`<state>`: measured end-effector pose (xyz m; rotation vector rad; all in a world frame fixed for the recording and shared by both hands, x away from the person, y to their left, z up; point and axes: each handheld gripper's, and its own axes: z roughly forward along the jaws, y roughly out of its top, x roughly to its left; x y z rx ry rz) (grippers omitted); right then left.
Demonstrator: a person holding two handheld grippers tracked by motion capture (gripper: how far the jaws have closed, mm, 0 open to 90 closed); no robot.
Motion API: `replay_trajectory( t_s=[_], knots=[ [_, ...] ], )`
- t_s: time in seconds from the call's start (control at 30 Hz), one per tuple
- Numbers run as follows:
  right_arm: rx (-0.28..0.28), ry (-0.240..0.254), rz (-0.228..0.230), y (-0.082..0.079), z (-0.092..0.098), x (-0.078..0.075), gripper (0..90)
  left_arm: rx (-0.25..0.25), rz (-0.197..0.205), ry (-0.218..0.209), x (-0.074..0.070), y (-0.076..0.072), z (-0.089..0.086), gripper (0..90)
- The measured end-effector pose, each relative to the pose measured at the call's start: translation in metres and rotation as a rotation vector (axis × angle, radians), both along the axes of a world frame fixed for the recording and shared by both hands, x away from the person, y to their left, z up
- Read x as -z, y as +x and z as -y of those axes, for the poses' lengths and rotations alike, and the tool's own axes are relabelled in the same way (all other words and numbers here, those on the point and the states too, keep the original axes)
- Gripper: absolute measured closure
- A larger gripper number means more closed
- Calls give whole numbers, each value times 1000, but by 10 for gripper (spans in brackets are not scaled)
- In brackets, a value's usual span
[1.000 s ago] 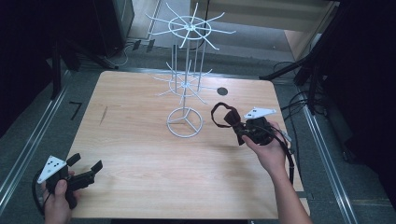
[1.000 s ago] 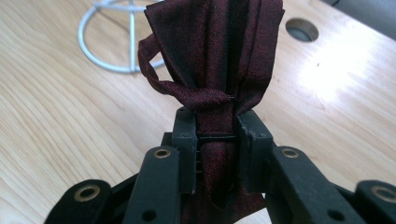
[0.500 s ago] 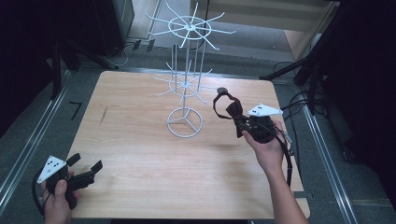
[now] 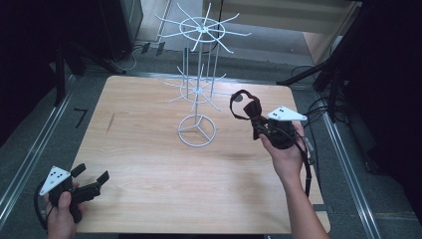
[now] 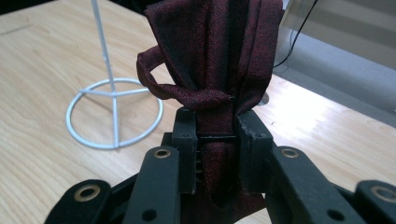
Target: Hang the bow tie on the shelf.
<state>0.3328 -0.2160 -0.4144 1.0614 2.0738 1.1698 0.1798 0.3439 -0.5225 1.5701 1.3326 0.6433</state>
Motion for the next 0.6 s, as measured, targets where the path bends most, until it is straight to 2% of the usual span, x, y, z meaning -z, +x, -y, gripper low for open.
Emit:
replay_trajectory(
  t_s=[0.17,0.6],
  knots=[
    [27,10,34,0,0,-7,732,-1,0,-1,0,0,0,68],
    [48,28,85,-1,-4,-22,732,-5,1,-8,0,0,0,68]
  ],
)
